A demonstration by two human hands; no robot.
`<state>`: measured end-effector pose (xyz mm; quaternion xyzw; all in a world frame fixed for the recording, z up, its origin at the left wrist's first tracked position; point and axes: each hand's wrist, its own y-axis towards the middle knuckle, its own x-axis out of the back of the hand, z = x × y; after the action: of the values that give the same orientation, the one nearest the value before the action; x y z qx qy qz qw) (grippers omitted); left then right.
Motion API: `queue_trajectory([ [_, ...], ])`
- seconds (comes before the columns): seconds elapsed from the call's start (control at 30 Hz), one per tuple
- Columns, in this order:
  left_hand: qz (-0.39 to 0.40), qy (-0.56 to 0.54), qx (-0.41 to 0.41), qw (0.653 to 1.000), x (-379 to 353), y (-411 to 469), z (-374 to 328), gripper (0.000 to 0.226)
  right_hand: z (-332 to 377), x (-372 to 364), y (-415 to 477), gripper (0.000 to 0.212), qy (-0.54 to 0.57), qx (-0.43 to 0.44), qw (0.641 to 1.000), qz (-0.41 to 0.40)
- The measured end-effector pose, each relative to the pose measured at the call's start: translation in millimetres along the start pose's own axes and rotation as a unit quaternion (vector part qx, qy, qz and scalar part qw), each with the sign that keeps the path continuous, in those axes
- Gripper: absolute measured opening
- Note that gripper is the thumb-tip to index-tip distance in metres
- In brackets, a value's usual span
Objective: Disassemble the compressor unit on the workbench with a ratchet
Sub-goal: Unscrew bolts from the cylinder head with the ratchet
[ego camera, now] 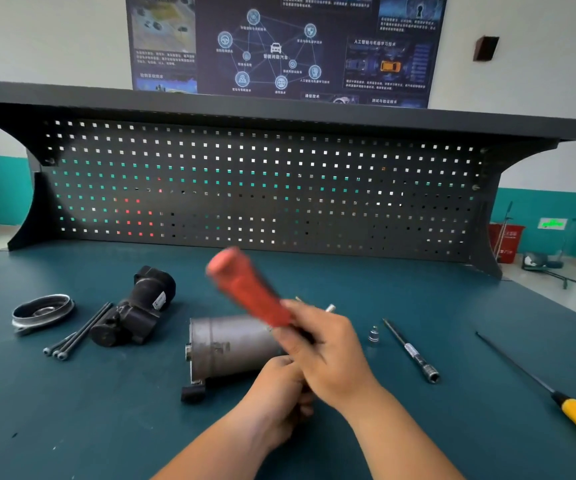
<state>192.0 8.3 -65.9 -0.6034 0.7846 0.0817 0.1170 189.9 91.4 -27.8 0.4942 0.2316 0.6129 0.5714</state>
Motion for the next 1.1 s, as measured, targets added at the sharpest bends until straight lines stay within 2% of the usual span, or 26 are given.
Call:
queue_trajectory([
  [0.03, 0.004, -0.019, -0.013, 1.0, -1, 0, 0, 0.019, -1, -2, -1, 0.027, -0.035, 0.032, 0.999, 0.024],
  [0.1, 0.004, -0.033, -0.013, 0.999, -1, -2, -2, 0.017, 0, -3, -3, 0.026, -0.028, 0.027, 0.999, 0.005],
  [0.13, 0.006, -0.024, 0.001, 1.0, 0, -1, -2, 0.015, 2, -3, -3, 0.021, 0.015, -0.011, 0.999, -0.034],
  [0.2, 0.001, -0.011, 0.028, 1.0, 2, 1, -1, 0.038, 4, -2, -3, 0.023, 0.152, -0.119, 0.969, -0.153],
  [0.27, -0.002, -0.022, 0.041, 0.999, 1, 1, -3, 0.054, 0, 3, 0, 0.029, 0.262, -0.239, 0.884, -0.306],
  [0.33, -0.005, -0.034, 0.045, 0.998, -2, -1, -5, 0.052, -9, 13, 4, 0.036, 0.349, -0.367, 0.746, -0.433],
  [0.37, -0.009, -0.034, 0.044, 0.998, -4, -2, -5, 0.048, -13, 17, 4, 0.039, 0.393, -0.416, 0.673, -0.47],
  [0.4, -0.013, -0.03, 0.041, 0.999, -4, -2, -5, 0.045, -17, 18, 3, 0.041, 0.425, -0.445, 0.62, -0.488],
  [0.43, -0.017, -0.026, 0.04, 0.999, -4, -2, -5, 0.042, -20, 18, 2, 0.042, 0.439, -0.458, 0.596, -0.492],
  [0.47, -0.02, -0.019, 0.042, 0.999, -4, -2, -5, 0.041, -21, 18, 2, 0.042, 0.439, -0.463, 0.596, -0.488],
  [0.53, -0.025, -0.007, 0.049, 0.998, -4, -2, -5, 0.041, -20, 17, 3, 0.04, 0.409, -0.45, 0.641, -0.469],
  [0.67, -0.026, 0.019, 0.061, 0.998, -2, -6, -9, 0.037, -8, 10, 7, 0.032, 0.285, -0.321, 0.815, -0.388],
  [0.73, -0.02, 0.023, 0.055, 0.998, -1, -6, -9, 0.044, -4, 4, 3, 0.026, 0.236, -0.238, 0.893, -0.302],
  [0.83, -0.02, 0.01, 0.047, 0.999, -1, -4, -5, 0.051, -1, 3, 0, 0.017, 0.108, -0.106, 0.983, -0.108],
  [0.9, -0.017, 0.003, 0.048, 0.999, -1, -3, -5, 0.039, -2, 5, -1, 0.015, 0.009, -0.029, 0.999, -0.018],
  [0.93, -0.014, 0.003, 0.047, 0.999, -1, -3, -5, 0.036, -1, 5, -2, 0.016, -0.007, -0.018, 1.0, -0.008],
  [1.0, -0.009, 0.0, 0.047, 0.999, -1, -4, -6, 0.038, 1, 2, -2, 0.023, 0.025, -0.052, 0.997, -0.05],
  [1.03, -0.006, -0.002, 0.047, 0.999, -1, -4, -6, 0.044, 3, 1, -2, 0.025, 0.076, -0.089, 0.989, -0.091],
  [1.1, -0.002, -0.008, 0.05, 0.999, -1, -4, -6, 0.054, 3, -2, -1, 0.029, 0.193, -0.178, 0.945, -0.193],
])
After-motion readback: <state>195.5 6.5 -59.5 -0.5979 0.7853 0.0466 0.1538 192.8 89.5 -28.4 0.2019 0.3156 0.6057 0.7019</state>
